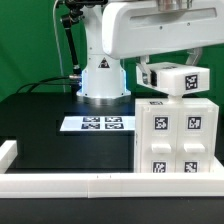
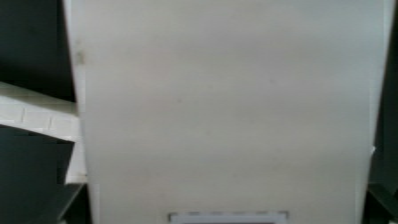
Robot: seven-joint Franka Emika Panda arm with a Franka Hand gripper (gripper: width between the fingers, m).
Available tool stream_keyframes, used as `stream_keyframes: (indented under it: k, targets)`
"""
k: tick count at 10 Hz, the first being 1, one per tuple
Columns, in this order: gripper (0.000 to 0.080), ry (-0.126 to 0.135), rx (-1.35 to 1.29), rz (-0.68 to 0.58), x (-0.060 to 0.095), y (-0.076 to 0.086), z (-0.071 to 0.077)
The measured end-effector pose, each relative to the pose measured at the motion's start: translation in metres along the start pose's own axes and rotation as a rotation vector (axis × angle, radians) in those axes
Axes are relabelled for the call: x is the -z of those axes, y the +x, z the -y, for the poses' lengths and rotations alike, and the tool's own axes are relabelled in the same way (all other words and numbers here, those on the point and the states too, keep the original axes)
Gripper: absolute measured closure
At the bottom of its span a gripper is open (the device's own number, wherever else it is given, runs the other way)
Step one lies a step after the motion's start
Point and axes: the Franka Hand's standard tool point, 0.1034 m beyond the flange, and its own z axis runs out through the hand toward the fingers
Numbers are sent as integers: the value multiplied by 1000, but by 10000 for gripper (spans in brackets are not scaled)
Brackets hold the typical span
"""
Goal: Assemble cabinet
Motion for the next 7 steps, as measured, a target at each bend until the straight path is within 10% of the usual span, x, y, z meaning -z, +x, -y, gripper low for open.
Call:
stream_keyframes:
  k: [7]
  targets:
    - [249, 4, 18, 10, -13, 1, 7]
